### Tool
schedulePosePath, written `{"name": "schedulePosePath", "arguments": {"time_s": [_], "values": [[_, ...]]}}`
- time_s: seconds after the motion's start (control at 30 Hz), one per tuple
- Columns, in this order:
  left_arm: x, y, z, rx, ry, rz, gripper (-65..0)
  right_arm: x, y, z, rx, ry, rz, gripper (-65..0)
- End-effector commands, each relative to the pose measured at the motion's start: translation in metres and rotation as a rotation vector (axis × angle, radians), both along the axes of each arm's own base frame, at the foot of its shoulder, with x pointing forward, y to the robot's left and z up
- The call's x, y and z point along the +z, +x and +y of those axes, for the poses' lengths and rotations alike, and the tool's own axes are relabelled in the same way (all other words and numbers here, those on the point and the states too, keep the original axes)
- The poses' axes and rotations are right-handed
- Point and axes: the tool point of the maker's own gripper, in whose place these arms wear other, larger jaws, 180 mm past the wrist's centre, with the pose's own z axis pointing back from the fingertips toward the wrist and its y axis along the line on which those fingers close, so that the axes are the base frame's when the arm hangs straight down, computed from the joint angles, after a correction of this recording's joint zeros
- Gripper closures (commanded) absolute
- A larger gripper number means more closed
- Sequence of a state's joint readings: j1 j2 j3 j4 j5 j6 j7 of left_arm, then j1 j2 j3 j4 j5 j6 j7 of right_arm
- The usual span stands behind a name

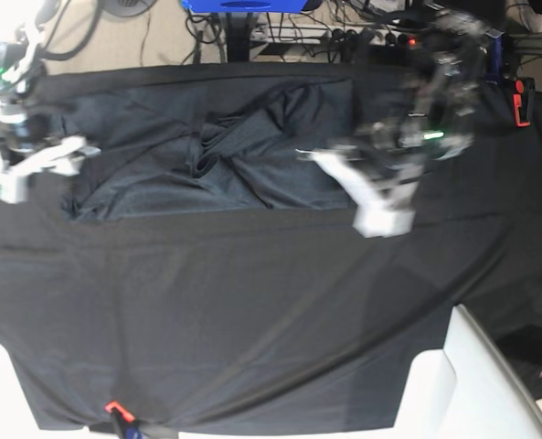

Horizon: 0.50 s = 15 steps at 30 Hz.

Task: Fold the T-shirt properly
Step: 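Release the fabric and withdraw the left gripper to rest, then grasp the opposite side edge of the shirt with the right gripper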

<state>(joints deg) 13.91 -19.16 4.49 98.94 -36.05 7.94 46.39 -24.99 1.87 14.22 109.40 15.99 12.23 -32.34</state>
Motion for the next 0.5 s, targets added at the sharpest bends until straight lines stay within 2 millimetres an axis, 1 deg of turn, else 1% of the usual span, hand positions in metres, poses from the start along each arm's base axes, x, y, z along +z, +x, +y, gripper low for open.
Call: {"name": "schedulePosePath", "arguments": {"time_s": [0.0,0.03,0.07,0.13,0.2,0.27,0.37,0.43,0.47], "values": [[0.006,0.001,0.015,0.026,0.011,-0.021,0.0,0.004,0.0,0.016,0.07,0.011,0.01,-41.9],[0.006,-0.004,0.034,0.063,0.035,-0.015,0.0,-0.005,-0.008,0.031,0.137,0.022,0.075,-41.7],[0.006,-0.008,0.051,0.098,0.055,-0.014,0.0,-0.01,-0.014,0.041,0.188,0.026,0.122,-41.7],[0.01,-0.018,0.082,0.143,0.089,-0.02,0.0,-0.021,-0.027,0.059,0.286,0.034,0.221,-41.4],[0.015,-0.028,0.115,0.172,0.118,-0.036,0.0,-0.025,-0.038,0.072,0.336,0.069,0.281,-41.4],[0.021,-0.04,0.147,0.189,0.146,-0.052,0.0,-0.027,-0.044,0.081,0.387,0.094,0.328,-41.7],[0.027,-0.054,0.184,0.203,0.172,-0.07,0.0,-0.028,-0.051,0.097,0.471,0.139,0.39,-41.9],[0.029,-0.067,0.214,0.235,0.186,-0.077,0.0,-0.031,-0.049,0.112,0.532,0.165,0.428,-41.9],[0.031,-0.073,0.226,0.246,0.188,-0.082,0.0,-0.034,-0.05,0.117,0.55,0.174,0.445,-41.9]]}}
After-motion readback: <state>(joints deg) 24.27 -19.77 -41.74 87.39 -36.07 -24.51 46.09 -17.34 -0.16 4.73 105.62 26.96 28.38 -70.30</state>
